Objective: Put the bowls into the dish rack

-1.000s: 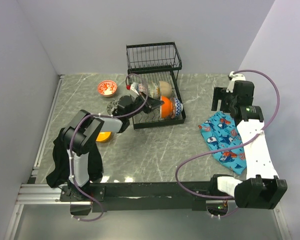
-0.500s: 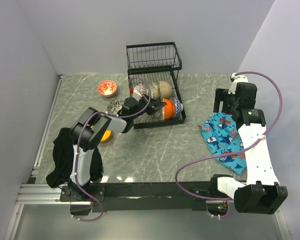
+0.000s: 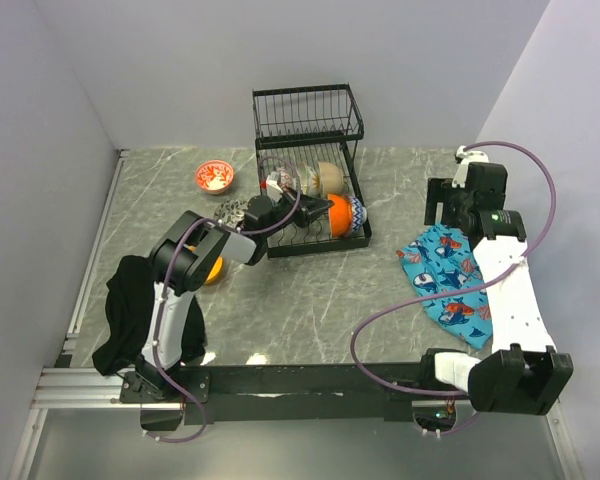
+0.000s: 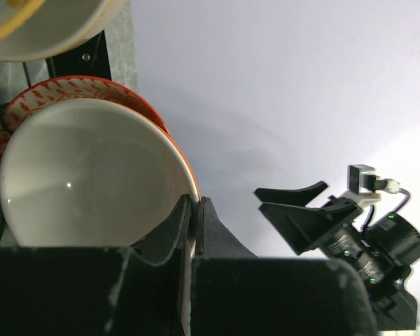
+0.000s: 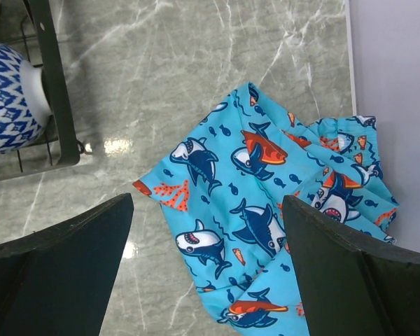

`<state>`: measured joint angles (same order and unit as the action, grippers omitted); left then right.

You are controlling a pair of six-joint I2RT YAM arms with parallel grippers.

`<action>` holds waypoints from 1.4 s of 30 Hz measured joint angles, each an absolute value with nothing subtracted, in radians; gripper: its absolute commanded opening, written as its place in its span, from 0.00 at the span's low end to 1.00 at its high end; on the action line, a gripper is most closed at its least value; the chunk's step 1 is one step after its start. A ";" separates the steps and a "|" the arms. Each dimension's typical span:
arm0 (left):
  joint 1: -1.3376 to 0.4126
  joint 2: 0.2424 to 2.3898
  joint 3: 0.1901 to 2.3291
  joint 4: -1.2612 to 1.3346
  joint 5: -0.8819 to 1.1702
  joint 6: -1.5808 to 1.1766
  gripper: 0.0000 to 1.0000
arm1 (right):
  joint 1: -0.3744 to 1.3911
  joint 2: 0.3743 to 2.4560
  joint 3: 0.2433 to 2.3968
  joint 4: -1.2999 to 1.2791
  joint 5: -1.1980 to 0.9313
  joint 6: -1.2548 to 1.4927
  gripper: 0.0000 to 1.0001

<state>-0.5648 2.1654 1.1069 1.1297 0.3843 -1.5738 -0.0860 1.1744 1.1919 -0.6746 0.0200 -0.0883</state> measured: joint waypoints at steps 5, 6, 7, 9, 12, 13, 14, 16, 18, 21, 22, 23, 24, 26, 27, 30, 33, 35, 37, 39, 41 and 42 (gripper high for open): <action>-0.561 2.209 1.133 1.177 0.388 -1.617 0.01 | -0.086 1.192 1.196 -0.676 0.020 -0.097 0.95; -0.561 2.220 1.136 1.187 0.388 -1.622 0.01 | -0.086 1.195 1.199 -0.676 0.021 -0.099 0.95; -0.561 2.229 1.138 1.193 0.388 -1.626 0.01 | -0.086 1.197 1.201 -0.676 0.022 -0.099 0.95; -0.561 2.254 1.143 1.204 0.389 -1.644 0.01 | -0.086 1.201 1.205 -0.676 0.024 -0.102 0.95; -0.561 2.270 1.146 1.234 0.390 -1.643 0.02 | -0.084 1.205 1.206 -0.676 0.027 -0.103 0.95; -0.560 2.270 1.147 1.234 0.391 -1.644 0.05 | -0.081 1.208 1.206 -0.676 0.027 -0.103 0.95; -0.560 2.270 1.147 1.234 0.390 -1.644 0.07 | -0.080 1.210 1.206 -0.676 0.029 -0.104 0.95; -0.560 2.270 1.147 1.234 0.391 -1.644 0.18 | -0.074 1.216 1.206 -0.676 0.034 -0.104 0.95; -0.560 2.270 1.147 1.234 0.394 -1.642 0.32 | -0.067 1.222 1.206 -0.676 0.035 -0.104 0.95; -0.559 2.270 1.152 1.229 0.399 -1.641 0.42 | -0.059 1.227 1.206 -0.676 0.035 -0.103 0.95; -0.559 2.270 1.153 1.229 0.401 -1.639 0.46 | -0.056 1.227 1.206 -0.675 0.036 -0.103 0.95; -0.558 2.270 1.155 1.229 0.405 -1.636 0.47 | -0.053 1.227 1.206 -0.675 0.037 -0.103 0.95; -0.556 2.270 1.158 1.227 0.407 -1.634 0.48 | -0.052 1.227 1.206 -0.675 0.037 -0.103 0.95; -0.551 2.270 1.160 1.223 0.417 -1.625 0.49 | -0.051 1.227 1.206 -0.674 0.037 -0.102 0.95; -0.549 2.270 1.160 1.221 0.421 -1.617 0.49 | -0.050 1.227 1.206 -0.674 0.037 -0.102 0.95; -0.543 2.269 1.160 1.214 0.432 -1.600 0.50 | -0.050 1.227 1.206 -0.673 0.037 -0.102 0.95; -0.532 2.261 1.160 1.193 0.452 -1.573 0.50 | -0.050 1.226 1.206 -0.673 0.037 -0.098 0.95; -0.522 2.247 1.159 1.180 0.469 -1.552 0.50 | -0.050 1.226 1.206 -0.673 0.037 -0.097 0.95; -0.511 2.222 1.157 1.155 0.496 -1.523 0.49 | -0.050 1.225 1.206 -0.673 0.036 -0.096 0.95; -0.497 2.185 1.157 1.123 0.540 -1.476 0.49 | -0.050 1.222 1.205 -0.673 0.034 -0.094 0.95; -0.485 2.141 1.158 1.086 0.594 -1.423 0.48 | -0.050 1.214 1.202 -0.670 0.031 -0.089 0.95; -0.478 2.114 1.156 1.062 0.628 -1.393 0.48 | -0.050 1.210 1.201 -0.669 0.029 -0.086 0.95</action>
<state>-0.4778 2.1139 1.1564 1.0618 0.6285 -1.3933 -0.0498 1.2102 1.2015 -0.6693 0.0288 -0.0860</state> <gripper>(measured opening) 0.486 0.947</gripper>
